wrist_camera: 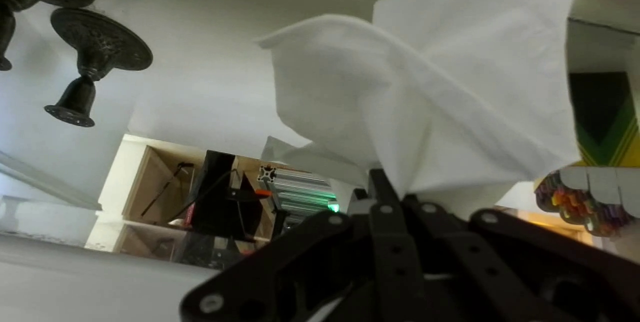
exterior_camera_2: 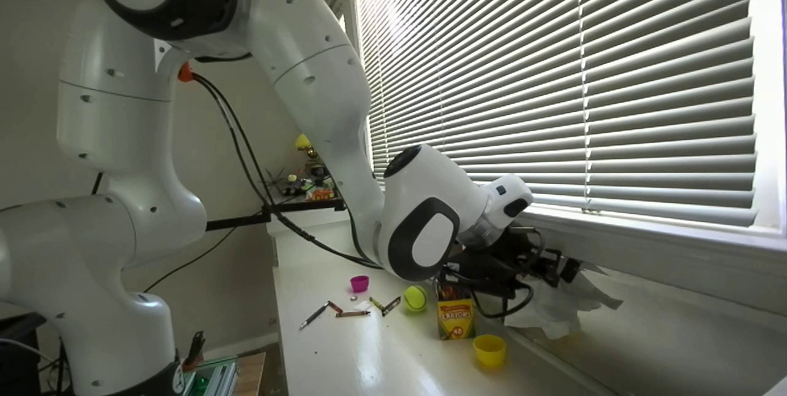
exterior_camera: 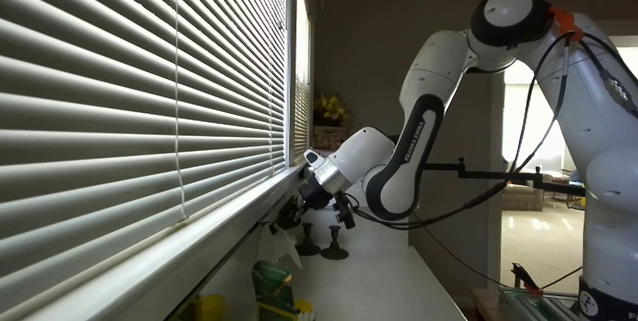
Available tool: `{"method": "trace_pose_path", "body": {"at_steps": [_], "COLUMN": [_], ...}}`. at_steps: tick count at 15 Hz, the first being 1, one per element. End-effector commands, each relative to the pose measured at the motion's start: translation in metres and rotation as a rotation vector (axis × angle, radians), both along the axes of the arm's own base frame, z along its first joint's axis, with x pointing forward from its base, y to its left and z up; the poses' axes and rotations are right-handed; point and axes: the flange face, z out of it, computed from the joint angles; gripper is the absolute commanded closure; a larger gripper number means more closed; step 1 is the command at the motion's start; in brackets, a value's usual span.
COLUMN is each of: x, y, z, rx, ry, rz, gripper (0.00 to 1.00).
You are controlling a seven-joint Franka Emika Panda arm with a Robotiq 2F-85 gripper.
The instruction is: Pick up the napkin and wipe the mirror part of the counter
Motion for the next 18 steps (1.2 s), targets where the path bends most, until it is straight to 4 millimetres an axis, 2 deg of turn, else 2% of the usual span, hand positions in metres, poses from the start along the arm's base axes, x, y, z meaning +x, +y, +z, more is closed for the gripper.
{"method": "trace_pose_path", "body": {"at_steps": [1,9,12,14,18], "x": [0.008,0.013,0.011,0.006,-0.001], "y": [0.022,0.012,0.019,0.020,0.012], "z": [0.005,-0.020,-0.034,-0.035,-0.024], "rx": [0.007,0.013,0.015,0.008,-0.009], "ry": [-0.014,0.057,0.123,0.145,0.143], "rz": [0.057,0.038,0.048,0.049,0.028], "gripper": [1.00,1.00,1.00,1.00,1.00]}}
